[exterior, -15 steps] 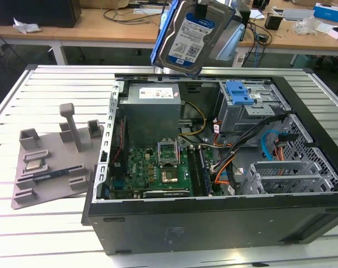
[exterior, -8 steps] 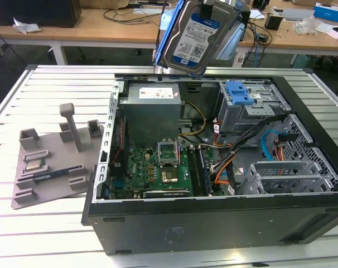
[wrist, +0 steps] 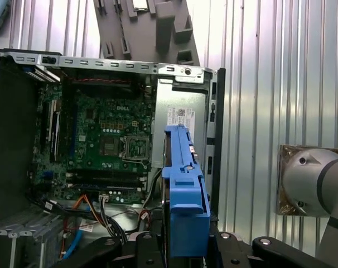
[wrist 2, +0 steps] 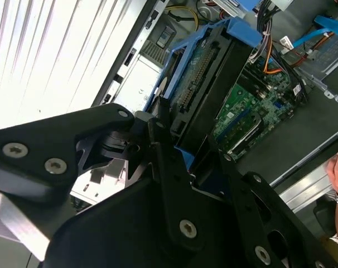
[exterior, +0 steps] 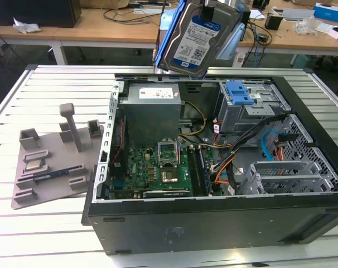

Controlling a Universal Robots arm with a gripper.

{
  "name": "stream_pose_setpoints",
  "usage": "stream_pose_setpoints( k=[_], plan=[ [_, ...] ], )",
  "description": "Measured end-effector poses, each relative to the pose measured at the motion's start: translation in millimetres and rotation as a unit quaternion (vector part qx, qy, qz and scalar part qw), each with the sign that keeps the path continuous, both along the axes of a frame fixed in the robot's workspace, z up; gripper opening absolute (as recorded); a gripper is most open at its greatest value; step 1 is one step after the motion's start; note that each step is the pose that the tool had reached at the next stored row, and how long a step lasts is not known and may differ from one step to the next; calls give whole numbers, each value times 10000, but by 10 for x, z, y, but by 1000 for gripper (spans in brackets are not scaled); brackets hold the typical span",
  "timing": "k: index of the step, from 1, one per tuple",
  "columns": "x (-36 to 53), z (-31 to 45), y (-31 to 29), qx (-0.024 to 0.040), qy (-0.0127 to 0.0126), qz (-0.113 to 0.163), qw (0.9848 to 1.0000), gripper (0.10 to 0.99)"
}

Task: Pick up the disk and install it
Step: 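Pick up the disk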

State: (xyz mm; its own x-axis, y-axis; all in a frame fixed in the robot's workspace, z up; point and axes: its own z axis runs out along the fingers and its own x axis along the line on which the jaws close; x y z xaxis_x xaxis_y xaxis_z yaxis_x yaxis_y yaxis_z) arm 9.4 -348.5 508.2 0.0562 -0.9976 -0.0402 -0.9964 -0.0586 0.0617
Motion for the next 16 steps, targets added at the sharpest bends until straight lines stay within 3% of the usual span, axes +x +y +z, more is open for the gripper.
stream_pose_setpoints(
  k=[9,16],
  plan=[
    [0,-4,-209,0,0,0,10000,369],
    [0,-7,-331,0,0,0,10000,369]
  ],
)
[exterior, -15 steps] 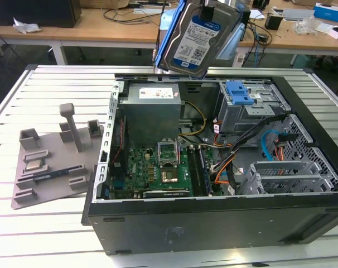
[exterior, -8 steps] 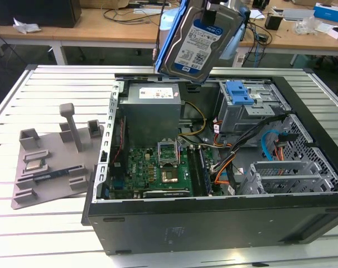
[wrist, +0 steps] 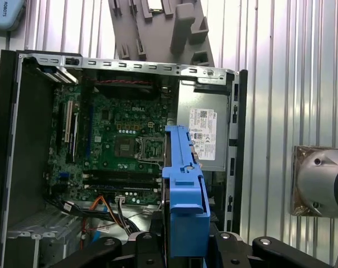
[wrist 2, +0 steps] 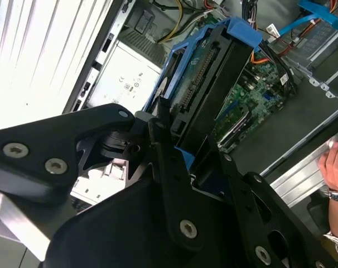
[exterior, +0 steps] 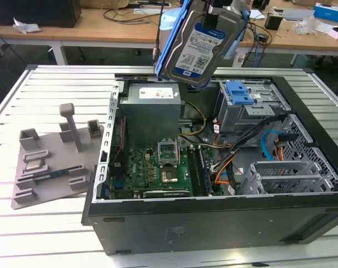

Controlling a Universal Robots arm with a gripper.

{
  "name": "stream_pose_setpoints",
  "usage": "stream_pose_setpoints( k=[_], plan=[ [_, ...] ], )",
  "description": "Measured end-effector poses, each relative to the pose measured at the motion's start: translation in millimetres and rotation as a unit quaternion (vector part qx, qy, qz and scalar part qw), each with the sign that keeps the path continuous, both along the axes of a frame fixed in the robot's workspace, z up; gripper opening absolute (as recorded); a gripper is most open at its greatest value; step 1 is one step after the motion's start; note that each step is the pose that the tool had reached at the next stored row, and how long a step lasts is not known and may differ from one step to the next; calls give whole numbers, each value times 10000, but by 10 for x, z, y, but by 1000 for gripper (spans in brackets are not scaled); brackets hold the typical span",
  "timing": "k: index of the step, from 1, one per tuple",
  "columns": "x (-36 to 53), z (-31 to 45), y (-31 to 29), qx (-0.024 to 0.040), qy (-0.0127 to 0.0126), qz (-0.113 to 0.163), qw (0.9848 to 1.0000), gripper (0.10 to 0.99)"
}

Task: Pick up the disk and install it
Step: 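Pick up the disk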

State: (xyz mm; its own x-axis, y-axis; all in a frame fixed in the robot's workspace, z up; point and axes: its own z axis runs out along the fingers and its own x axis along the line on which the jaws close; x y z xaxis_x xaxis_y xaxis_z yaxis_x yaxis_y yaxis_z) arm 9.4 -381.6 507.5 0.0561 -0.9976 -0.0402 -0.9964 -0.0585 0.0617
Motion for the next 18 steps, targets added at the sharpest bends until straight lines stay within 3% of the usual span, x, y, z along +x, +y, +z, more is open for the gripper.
stream_pose_setpoints(
  k=[5,9,18],
  plan=[
    [0,-3,-71,0,0,0,10000,369],
    [0,-6,-171,0,0,0,10000,369],
    [0,-11,-332,0,0,0,10000,369]
  ],
)
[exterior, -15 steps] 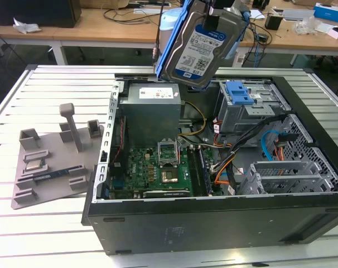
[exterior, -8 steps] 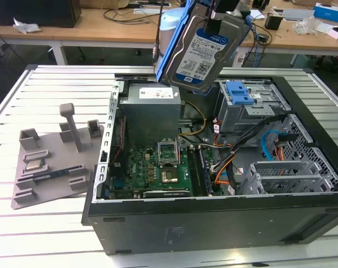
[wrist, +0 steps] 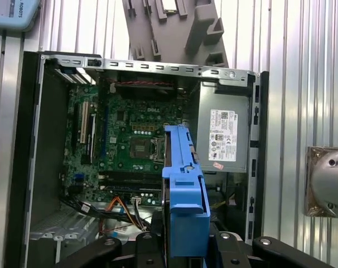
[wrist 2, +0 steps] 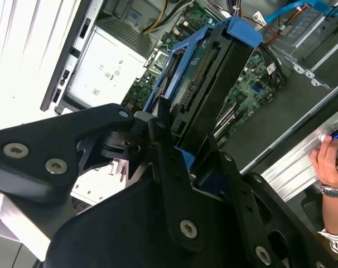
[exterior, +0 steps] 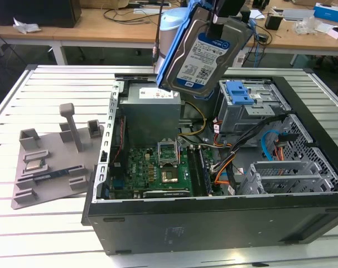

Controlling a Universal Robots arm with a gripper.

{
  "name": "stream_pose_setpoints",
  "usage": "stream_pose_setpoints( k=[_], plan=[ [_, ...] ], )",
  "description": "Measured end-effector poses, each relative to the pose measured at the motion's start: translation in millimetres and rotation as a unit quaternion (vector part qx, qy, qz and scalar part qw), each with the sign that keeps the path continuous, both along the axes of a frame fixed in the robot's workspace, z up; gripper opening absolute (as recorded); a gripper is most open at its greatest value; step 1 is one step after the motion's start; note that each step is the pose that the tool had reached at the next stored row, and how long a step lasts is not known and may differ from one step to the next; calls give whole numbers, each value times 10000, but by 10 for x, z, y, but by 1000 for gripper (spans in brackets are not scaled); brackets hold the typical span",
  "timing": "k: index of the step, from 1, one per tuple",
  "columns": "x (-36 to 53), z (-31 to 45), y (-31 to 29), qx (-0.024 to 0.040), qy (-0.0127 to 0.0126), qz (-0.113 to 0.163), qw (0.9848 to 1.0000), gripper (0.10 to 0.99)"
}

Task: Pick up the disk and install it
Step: 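Pick up the disk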

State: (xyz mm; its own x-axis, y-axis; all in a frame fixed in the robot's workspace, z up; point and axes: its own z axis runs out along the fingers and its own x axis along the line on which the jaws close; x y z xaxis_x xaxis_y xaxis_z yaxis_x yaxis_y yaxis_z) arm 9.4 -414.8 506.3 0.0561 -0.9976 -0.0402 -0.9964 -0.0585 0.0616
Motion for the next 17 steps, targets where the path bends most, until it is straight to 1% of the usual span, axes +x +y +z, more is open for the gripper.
stream_pose_setpoints(
  k=[3,15,17],
  plan=[
    [0,-2,-63,0,0,0,10000,369],
    [0,-4,-199,0,0,0,10000,369],
    [0,-4,-232,0,0,0,10000,369]
  ],
)
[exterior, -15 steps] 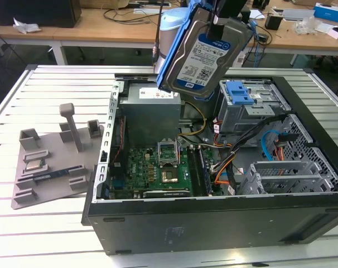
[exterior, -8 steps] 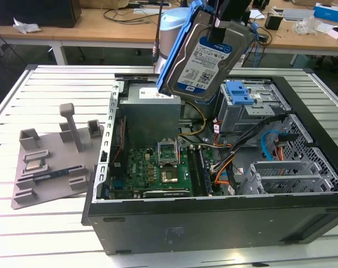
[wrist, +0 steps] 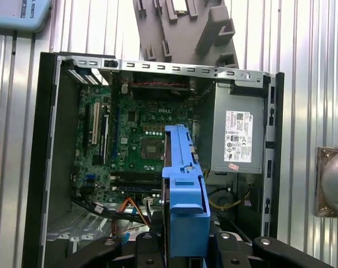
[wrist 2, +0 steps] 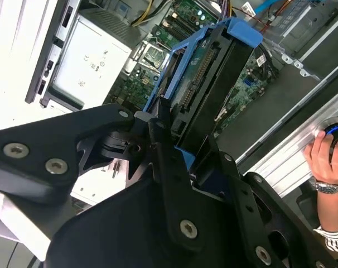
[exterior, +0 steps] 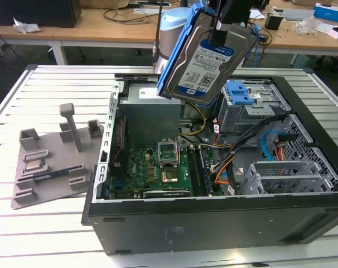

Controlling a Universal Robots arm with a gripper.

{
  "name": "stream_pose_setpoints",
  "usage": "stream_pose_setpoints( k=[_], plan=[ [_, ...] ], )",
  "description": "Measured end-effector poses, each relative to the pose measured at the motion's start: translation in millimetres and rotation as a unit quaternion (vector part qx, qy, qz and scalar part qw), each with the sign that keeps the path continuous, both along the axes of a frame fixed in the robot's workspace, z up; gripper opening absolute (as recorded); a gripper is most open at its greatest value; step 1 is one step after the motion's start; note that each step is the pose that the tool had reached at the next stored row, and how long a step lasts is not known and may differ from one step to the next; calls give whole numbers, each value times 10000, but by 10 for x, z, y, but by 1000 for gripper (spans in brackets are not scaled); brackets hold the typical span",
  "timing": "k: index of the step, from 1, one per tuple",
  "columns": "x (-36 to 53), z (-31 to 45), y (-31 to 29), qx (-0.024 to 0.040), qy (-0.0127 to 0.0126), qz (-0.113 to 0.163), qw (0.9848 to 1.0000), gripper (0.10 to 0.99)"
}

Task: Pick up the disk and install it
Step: 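Pick up the disk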

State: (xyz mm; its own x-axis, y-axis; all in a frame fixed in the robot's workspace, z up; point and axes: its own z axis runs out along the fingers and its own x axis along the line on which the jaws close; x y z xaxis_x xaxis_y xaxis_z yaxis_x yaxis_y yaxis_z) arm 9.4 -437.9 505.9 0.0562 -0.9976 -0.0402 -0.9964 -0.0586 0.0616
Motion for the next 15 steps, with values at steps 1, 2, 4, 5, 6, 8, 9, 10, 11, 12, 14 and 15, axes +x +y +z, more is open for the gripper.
stream_pose_setpoints(
  k=[1,2,4,5,6,8,9,10,11,12,14,15],
  plan=[
    [0,0,-19,0,0,0,10000,369],
    [0,-1,-48,0,0,0,10000,369],
    [0,-1,-97,0,0,0,10000,369],
    [0,-1,-115,0,0,0,10000,369],
    [0,-2,-134,0,0,0,10000,369],
    [0,-2,-160,0,0,0,10000,369],
    [0,-2,-189,0,0,0,10000,369],
    [0,-3,-212,0,0,0,10000,369],
    [0,-3,-226,0,0,0,10000,369],
    [0,-3,-237,0,0,0,10000,369],
    [0,-4,-268,0,0,0,10000,369],
    [0,-4,-287,0,0,0,10000,369]
  ],
)
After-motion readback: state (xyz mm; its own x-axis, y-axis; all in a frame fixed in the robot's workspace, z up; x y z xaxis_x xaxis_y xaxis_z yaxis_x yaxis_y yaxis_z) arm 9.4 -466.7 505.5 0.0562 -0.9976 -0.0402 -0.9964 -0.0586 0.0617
